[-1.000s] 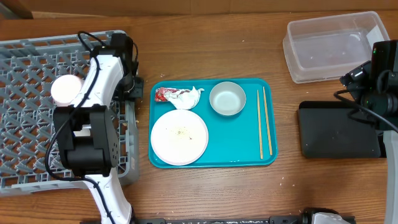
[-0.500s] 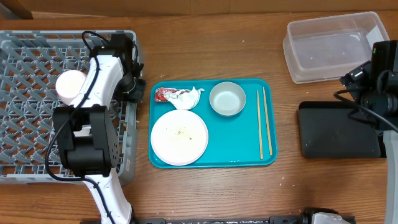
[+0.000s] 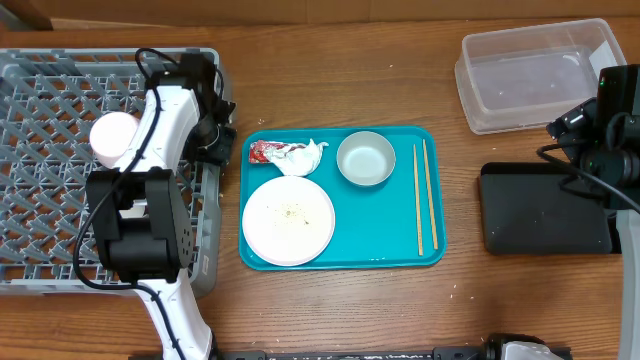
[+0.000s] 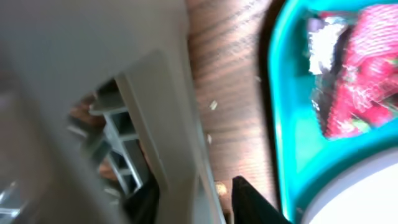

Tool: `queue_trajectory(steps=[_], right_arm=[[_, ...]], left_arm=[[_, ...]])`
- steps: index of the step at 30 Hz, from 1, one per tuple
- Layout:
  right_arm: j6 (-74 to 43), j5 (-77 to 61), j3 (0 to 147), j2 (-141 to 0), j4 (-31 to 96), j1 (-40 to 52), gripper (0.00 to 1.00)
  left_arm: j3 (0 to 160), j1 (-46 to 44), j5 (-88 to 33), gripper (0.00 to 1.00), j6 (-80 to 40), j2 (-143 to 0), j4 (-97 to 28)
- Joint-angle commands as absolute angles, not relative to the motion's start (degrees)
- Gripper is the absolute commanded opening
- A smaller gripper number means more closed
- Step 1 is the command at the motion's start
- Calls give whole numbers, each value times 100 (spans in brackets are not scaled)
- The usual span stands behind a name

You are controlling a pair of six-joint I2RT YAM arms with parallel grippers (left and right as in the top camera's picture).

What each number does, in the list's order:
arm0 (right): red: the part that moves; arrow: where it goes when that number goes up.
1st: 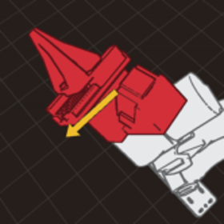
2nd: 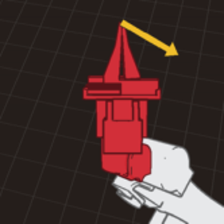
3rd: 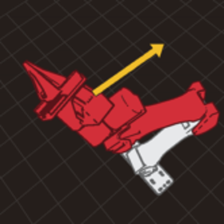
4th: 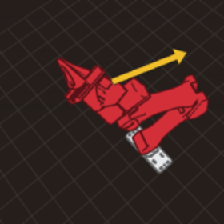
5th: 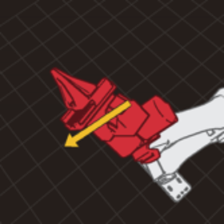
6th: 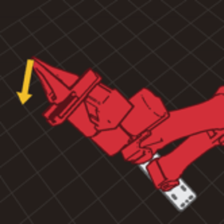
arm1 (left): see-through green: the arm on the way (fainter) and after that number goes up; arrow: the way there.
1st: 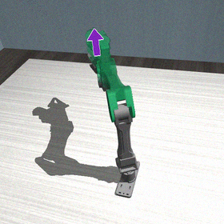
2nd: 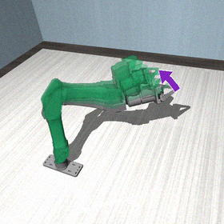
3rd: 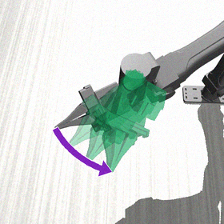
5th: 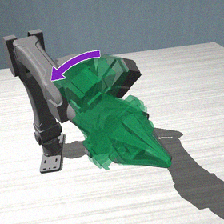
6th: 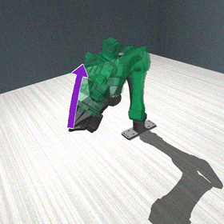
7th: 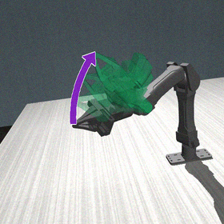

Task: Sort waste into correct bins and load items into the dishwasher

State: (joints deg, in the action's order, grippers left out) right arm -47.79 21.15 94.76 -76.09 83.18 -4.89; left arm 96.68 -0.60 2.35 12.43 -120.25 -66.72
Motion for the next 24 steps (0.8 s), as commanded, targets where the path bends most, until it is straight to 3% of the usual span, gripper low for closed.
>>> queue_trajectory(steps=[1,9,11,12,14,17,20,21,23,24], right_arm=[[-4803,2134,9522,-7599,8305,-523,100],[-4803,2134,9522,-7601,8305,-523,100],[-4803,2134,9522,-7601,8305,-523,100],[-4805,2134,9522,-7599,8305,-523,100],[-4805,2134,9522,-7601,8305,-523,100],[-4803,2134,9522,-7601,8305,-523,100],[-4803,2134,9522,-7601,8305,-523,100],[-4803,2134,9522,-7599,8305,-523,100],[-4803,2134,9522,-7601,8305,-523,100],[-4803,2134,9522,-7601,8305,-523,100]], left_arm=[[10501,-189,-130,40,1396,-12064,-7096],[12770,-191,-305,54,893,-12062,-8696],[13255,-196,-1160,88,854,-12062,-9050],[13432,-196,-2062,96,854,-12062,-9190],[13463,-196,-3225,100,856,-12064,-9360],[13319,-259,-4239,100,858,-12064,-9502],[13203,-445,-4167,100,856,-12064,-9553],[13098,-633,-4071,91,854,-12064,-9544],[12949,-858,-4027,86,854,-12064,-9487],[12890,-969,-4025,79,851,-12064,-9463]])
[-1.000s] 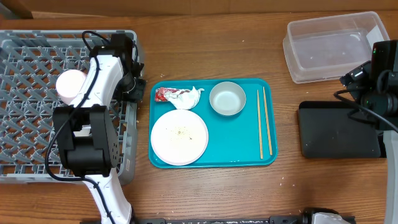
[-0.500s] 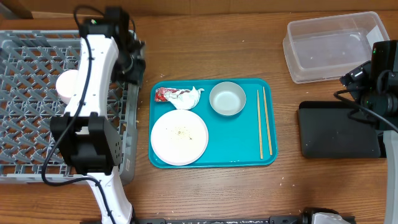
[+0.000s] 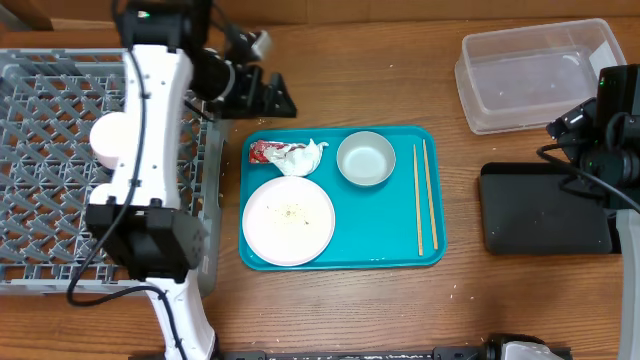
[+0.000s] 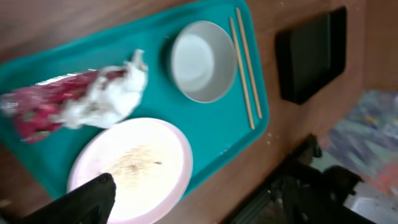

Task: Sort waste into correct bins and load items into the dishwasher
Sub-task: 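Reach the left gripper across the tray to the small white saucer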

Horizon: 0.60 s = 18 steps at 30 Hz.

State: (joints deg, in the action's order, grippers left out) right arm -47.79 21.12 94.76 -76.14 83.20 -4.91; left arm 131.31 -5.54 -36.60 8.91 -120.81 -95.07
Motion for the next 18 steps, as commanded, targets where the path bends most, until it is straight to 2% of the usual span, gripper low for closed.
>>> queue_trajectory(steps=[1,3,5,8,18], right_arm=[[-4803,2134,9522,-7601,8305,-523,100],[-4803,2134,9522,-7601,8305,-523,100],[-4803,2134,9522,-7601,8305,-523,100],[-4805,2134,9522,-7601,8305,-523,100],[-4803,2134,9522,-7601,8305,-523,100]], left_arm=[[12794,-1120,-4025,73,849,-12064,-9421],[12613,-1396,-3986,69,714,-12064,-9349],[12418,-1699,-3820,60,508,-12064,-9242],[12154,-2189,-3221,52,43,-12064,-9041],[12057,-3494,-740,52,-1446,-12066,-7408]])
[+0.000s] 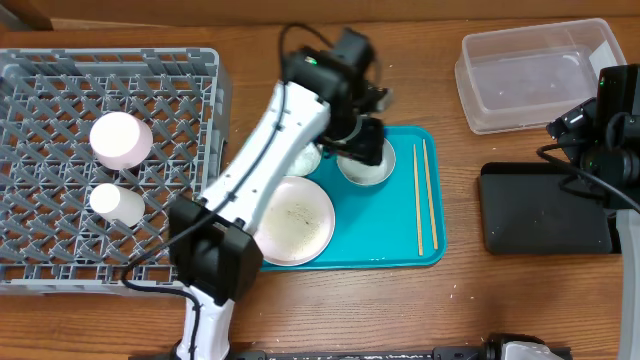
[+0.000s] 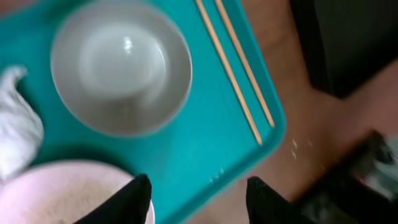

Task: Sort waste into correct bins and load items into the dishwasher
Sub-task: 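Reach the left gripper across the tray to the small white saucer, then grasp the white saucer rim with the left gripper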

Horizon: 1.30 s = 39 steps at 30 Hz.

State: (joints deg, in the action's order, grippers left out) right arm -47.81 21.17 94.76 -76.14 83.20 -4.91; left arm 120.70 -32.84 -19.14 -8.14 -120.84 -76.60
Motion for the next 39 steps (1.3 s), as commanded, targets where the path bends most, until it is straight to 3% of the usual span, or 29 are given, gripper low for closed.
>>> queue_trajectory(steps=[1,14,25,39], right_arm=[[-4803,2134,9522,-7601,8305,-523,100],[-4803,2134,9522,-7601,8305,-523,100],[-4805,2134,9522,-7601,8305,-523,100],[-4803,2134,9522,-7601,8305,-523,100]], left_arm=[[12055,-3605,-440,53,-1584,-12066,-7238],[11684,-4626,1247,56,-1940,-12066,-6392],[10501,-4652,1264,60,-2058,-12066,-5321],[9301,-4661,1260,56,-1929,-12066,-3907]])
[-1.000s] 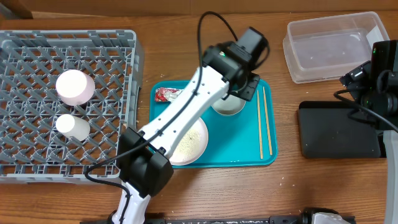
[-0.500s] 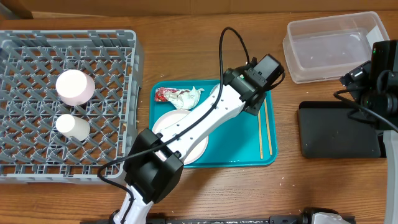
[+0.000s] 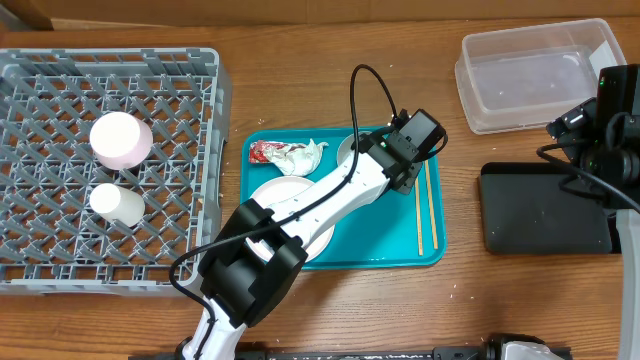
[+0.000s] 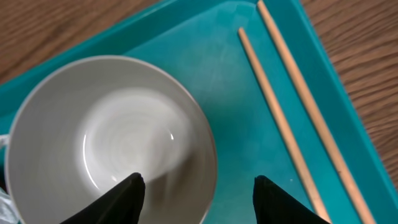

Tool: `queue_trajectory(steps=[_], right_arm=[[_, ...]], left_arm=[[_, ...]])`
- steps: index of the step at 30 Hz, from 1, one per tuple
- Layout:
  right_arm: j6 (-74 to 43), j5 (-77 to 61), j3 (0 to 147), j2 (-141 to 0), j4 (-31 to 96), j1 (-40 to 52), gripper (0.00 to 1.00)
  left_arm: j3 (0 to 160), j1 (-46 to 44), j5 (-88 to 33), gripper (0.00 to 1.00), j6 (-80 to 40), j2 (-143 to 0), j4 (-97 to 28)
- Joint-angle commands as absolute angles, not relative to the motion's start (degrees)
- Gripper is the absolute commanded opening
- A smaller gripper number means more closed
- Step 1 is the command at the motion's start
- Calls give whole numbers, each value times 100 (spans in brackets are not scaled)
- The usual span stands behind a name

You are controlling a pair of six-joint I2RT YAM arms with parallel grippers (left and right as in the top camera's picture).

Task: Sort waste into correct bins and load items into the dishwasher
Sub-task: 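Grasp the white saucer rim with the left gripper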

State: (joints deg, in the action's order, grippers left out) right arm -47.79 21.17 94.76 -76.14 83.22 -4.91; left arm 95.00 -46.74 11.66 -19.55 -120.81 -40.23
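Observation:
A grey bowl (image 4: 112,137) sits at the back of the teal tray (image 3: 380,250). My left gripper (image 4: 199,180) is open low over it. One finger is above the bowl's inside and the other above the tray, so the bowl's right rim lies between them. In the overhead view the arm (image 3: 340,195) hides most of the bowl. Two wooden chopsticks (image 4: 292,124) lie on the tray just right of the bowl. A white plate (image 3: 265,195), a red wrapper (image 3: 260,151) and a crumpled napkin (image 3: 303,155) are on the tray's left half.
The grey dish rack (image 3: 60,250) at the left holds a pink cup (image 3: 120,138) and a white cup (image 3: 112,203). A clear bin (image 3: 535,75) and a black bin (image 3: 545,210) stand at the right. My right arm (image 3: 610,130) rests by them, its fingers unclear.
My left gripper was higher above the bowl and is now close down on it, still open, straddling the right rim. Nothing on the tray has shifted. The right arm has not moved.
My left gripper was first at the rack's right edge beside the tray. Then it was raised behind the tray's far left corner. Then it hung open over the bowl, and now it is low at the bowl's rim.

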Motion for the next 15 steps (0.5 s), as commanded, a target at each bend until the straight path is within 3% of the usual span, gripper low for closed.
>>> queue_trajectory(steps=[1,10,11,12,13,15], right_arm=[[-4803,2134,9522,-7599,8305,-523,100],[-4803,2134,9522,-7601,8305,-523,100],[-4803,2134,9522,-7601,8305,-523,100],[-4803,2134,9522,-7599,8305,-523,100],[-4803,2134,9522,-7601,8307,-523,100],[-4805,2134,9522,-7601,8307,-523,100]], left_arm=[[9260,-4661,1262,56,-1929,-12066,-3870],[9063,-4659,1262,40,-1929,-12066,-3658],[9063,-4659,1262,24,-1931,-12066,-3660],[9063,-4659,1262,15,-1931,-12066,-3660],[9063,-4659,1251,11,-1933,-12066,-3660],[9061,-4659,1227,12,-1933,-12066,-3662]])
